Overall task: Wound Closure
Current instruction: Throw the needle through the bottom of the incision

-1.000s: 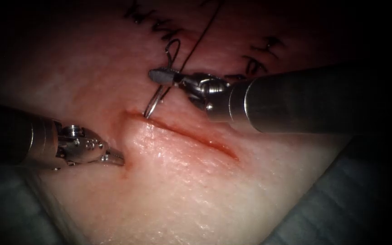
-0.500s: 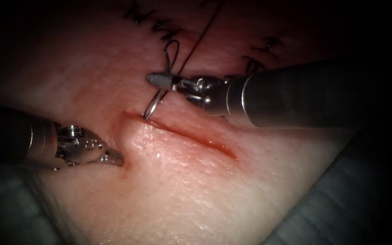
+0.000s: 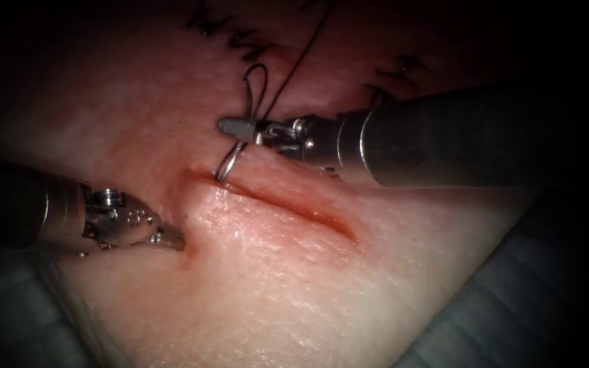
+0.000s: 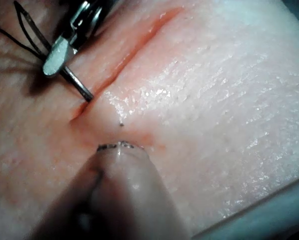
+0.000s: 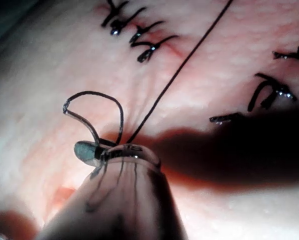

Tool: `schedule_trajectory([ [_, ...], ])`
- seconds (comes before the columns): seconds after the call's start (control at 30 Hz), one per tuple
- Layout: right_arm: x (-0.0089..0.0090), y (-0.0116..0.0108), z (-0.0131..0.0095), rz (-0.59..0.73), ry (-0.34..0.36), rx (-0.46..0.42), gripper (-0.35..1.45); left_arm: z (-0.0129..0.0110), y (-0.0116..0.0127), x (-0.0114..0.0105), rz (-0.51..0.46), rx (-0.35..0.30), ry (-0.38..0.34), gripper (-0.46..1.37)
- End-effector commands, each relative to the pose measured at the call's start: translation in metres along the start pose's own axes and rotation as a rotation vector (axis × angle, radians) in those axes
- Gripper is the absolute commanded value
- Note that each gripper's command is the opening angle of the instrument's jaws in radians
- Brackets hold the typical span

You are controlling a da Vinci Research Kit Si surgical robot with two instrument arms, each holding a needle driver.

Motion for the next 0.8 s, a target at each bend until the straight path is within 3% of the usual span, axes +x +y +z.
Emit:
schedule_trajectory([
  [0.03,0.0001,0.0000,0.0000,0.022,0.004,0.017,-0.35,0.0000,0.0000,0.0000,0.000,-0.008,0.000,-0.28],
  [0.3,-0.0005,0.0005,0.0001,0.123,-0.014,0.128,-0.35,0.0002,-0.0001,0.0002,0.004,-0.007,0.000,-0.29],
  [0.8,-0.0020,0.0011,0.0011,0.304,-0.038,0.142,-0.35,0.0003,-0.0002,0.0004,0.008,-0.006,0.000,-0.29],
])
